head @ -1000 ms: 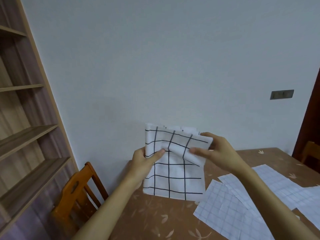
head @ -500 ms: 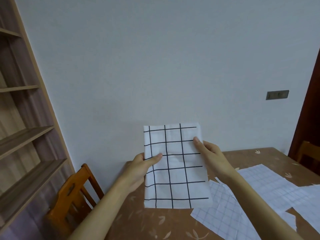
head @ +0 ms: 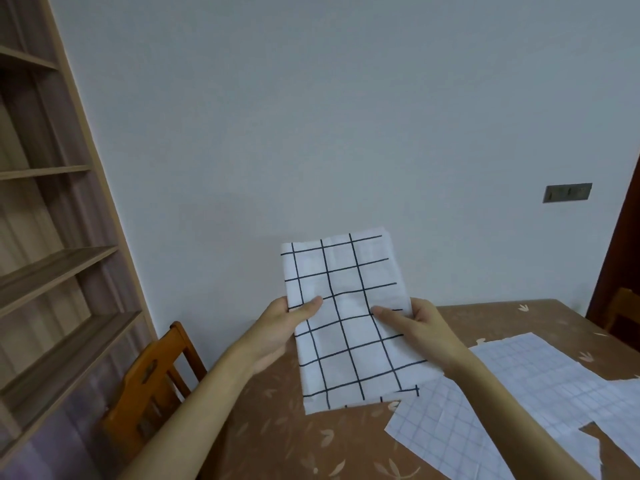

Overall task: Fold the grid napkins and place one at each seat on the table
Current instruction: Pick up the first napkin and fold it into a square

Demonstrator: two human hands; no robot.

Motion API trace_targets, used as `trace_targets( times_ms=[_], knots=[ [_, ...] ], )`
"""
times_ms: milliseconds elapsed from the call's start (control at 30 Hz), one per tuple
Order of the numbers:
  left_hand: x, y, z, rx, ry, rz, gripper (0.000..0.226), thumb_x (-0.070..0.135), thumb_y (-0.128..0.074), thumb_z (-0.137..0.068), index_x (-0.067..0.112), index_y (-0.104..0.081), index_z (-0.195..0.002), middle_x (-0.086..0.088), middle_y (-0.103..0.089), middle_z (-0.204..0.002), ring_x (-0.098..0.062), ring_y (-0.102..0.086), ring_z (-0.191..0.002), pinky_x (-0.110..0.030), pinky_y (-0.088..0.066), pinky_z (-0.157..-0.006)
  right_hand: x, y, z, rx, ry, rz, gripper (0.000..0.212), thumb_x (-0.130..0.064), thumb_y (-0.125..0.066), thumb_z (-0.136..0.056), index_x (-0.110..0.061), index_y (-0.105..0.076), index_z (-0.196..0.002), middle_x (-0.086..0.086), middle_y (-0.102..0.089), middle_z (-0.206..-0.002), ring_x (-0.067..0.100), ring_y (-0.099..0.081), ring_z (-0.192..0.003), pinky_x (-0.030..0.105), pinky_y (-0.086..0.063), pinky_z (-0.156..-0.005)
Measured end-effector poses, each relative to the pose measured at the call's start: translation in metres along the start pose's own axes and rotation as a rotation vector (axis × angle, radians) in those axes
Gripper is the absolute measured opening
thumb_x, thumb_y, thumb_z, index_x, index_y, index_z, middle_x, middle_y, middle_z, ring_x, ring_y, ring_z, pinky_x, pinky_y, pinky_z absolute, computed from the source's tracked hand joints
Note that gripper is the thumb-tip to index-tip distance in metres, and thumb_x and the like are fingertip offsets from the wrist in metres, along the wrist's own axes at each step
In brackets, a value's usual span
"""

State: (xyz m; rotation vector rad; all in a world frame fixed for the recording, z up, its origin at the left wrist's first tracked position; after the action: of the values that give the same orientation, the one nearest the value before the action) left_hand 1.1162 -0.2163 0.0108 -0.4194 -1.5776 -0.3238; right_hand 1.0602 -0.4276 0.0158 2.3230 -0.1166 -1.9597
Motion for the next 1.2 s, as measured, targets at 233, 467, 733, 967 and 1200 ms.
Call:
trace_targets(
  times_ms=[233,467,733,967,1200],
  knots=[
    [-0.01,0.008,0.008,-0.031,-0.027,-0.347,0.044,0.021,-0.08,-0.085,0.023,-0.065,-0.126,0.002,-0.075,-0.117,-0.015,-0.07,-0.112,-0.036,-0.053,-0.101,-0.002,0.012,-0.006,0.216,0.096,-0.063,0.015,-0.023,-0.064,-0.096,-0.014,-0.076,-0.098,0.002,-0.08,-0.093,0.02,-0.076,-0.086,0.033,-0.06,-0.076],
    [-0.011,0.016,0.006,0.039,-0.076,-0.243,0.042,-0.006,-0.068,-0.089,0.009,-0.061,-0.128,-0.013,-0.076,-0.112,-0.03,-0.073,-0.106,-0.04,-0.059,-0.092,0.002,0.011,-0.011,0.226,0.095,-0.093,0.022,-0.024,-0.076,-0.085,-0.018,-0.072,-0.107,-0.005,-0.079,-0.097,0.014,-0.076,-0.089,0.028,-0.06,-0.075],
    [-0.016,0.015,0.007,-0.005,-0.009,-0.104,0.042,-0.008,-0.05,-0.099,0.017,-0.06,-0.131,-0.013,-0.072,-0.122,-0.029,-0.069,-0.114,-0.042,-0.055,-0.099,0.013,0.007,-0.017,0.215,0.035,-0.082,0.026,-0.029,-0.073,-0.089,-0.021,-0.068,-0.113,-0.003,-0.079,-0.1,0.017,-0.076,-0.086,0.037,-0.062,-0.077],
    [-0.012,0.019,0.004,0.148,-0.102,-0.265,0.023,0.034,-0.065,-0.097,0.027,-0.071,-0.117,0.009,-0.075,-0.117,-0.009,-0.068,-0.115,-0.04,-0.047,-0.109,0.009,-0.001,-0.018,0.175,0.091,-0.033,0.023,-0.018,-0.076,-0.086,-0.021,-0.068,-0.107,-0.011,-0.079,-0.092,0.01,-0.076,-0.082,0.019,-0.058,-0.063],
    [-0.008,0.022,0.003,0.157,-0.053,-0.12,0.024,0.019,-0.055,-0.102,0.012,-0.071,-0.118,-0.004,-0.077,-0.113,-0.021,-0.072,-0.109,-0.04,-0.056,-0.097,0.01,-0.003,-0.018,0.13,0.071,-0.033,0.015,-0.026,-0.069,-0.091,-0.023,-0.069,-0.106,-0.006,-0.079,-0.097,0.014,-0.076,-0.084,0.022,-0.059,-0.066]
  ],
)
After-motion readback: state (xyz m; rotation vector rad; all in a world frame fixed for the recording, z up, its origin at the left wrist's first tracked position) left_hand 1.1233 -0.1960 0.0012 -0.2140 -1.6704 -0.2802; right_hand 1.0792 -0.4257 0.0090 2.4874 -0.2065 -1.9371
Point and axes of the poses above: each hand's wrist, its own z-axis away from the middle knuckle, its own y-axis out of the back of the hand, x = y × z, the point moved 6 cm from there along -z, towards the middle knuckle
